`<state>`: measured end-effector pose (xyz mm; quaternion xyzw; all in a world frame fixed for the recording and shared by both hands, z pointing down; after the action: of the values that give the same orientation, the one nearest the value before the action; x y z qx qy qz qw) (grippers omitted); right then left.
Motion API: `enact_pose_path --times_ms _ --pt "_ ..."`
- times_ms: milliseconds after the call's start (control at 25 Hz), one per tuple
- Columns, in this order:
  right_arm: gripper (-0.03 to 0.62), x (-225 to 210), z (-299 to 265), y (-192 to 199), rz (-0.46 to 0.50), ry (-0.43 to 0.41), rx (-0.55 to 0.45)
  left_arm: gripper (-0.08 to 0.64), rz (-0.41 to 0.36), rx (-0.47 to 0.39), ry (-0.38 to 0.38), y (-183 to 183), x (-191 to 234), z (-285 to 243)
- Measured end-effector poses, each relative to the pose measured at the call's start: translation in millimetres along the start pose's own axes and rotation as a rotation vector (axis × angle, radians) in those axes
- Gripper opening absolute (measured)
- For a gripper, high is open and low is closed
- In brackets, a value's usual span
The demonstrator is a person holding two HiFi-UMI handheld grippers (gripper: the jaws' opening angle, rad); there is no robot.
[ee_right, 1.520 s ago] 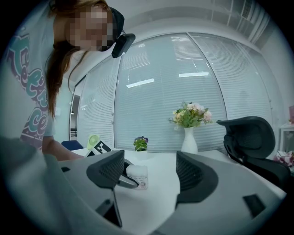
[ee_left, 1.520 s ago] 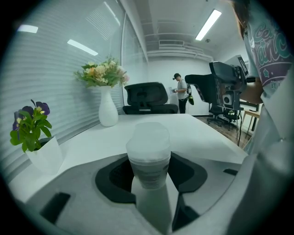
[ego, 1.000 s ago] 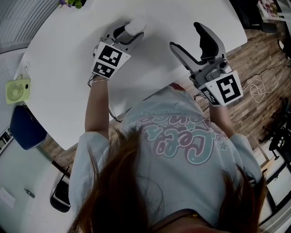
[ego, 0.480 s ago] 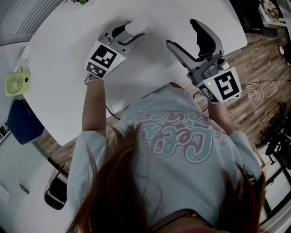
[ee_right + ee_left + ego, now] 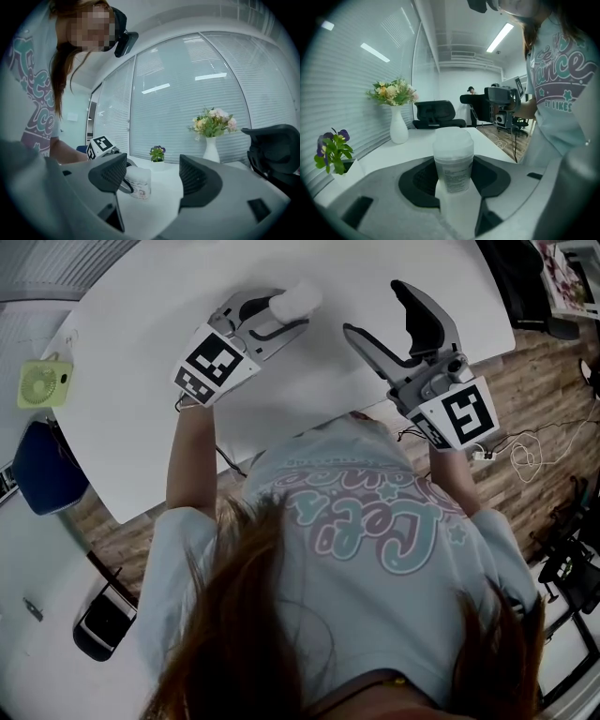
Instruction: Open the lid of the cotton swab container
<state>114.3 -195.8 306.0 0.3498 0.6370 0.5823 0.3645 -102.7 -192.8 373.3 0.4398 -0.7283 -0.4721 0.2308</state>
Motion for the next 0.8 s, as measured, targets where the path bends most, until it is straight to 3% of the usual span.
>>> enact_pose_path --times_ms 320,800 --pt "0.347 11.5 -10.8 -8.7 0.044 -0.093 -0.009 0.189 0.006 -0.049 0.056 -13.3 -14.3 23.2" --pt "0.347 31.9 -27.5 -21.9 0.139 -0.242 -0.027 0.189 -0.06 -0.072 0.115 -32.4 -36.0 49.8"
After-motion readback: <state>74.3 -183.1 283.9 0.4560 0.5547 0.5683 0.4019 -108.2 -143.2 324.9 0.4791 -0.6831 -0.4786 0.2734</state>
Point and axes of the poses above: the fingertips, and each gripper's own axes: z backward along the fingers, x to its left, y out of its underside, the point moved 9 cm from there along z, backward along the fingers, and after that the axes turned 1 degree about -z, right-handed, at the moved point
